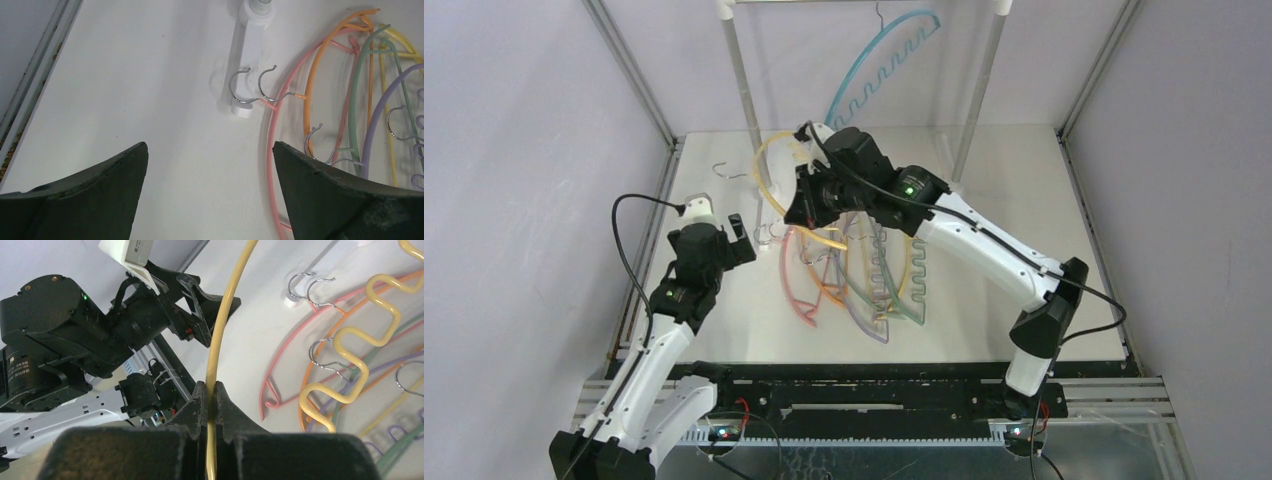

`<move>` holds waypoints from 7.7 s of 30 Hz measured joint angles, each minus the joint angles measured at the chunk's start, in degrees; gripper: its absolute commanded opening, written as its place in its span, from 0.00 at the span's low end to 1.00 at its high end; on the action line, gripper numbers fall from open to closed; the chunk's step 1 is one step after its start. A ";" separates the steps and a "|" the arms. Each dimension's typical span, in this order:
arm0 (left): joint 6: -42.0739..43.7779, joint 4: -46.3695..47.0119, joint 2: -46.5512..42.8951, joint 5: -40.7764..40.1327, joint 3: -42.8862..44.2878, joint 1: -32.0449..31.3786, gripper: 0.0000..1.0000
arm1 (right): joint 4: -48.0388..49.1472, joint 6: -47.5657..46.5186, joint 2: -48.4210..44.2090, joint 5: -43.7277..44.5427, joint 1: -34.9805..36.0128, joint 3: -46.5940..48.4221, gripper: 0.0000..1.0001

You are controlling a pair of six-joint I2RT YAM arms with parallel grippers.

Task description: Organize the hangers

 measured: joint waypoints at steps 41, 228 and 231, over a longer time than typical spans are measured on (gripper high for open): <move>0.00 -1.75 -7.02 2.64 -3.02 0.00 0.99 | 34.75 18.08 0.72 23.37 -0.17 -0.72 0.00; -0.90 -2.51 -2.82 0.07 -3.26 0.48 0.99 | 40.28 24.35 11.87 -13.07 -18.53 9.92 0.00; -0.90 -2.54 -2.86 0.07 -3.26 0.48 1.00 | 40.76 25.49 11.96 -11.61 -18.95 9.09 0.00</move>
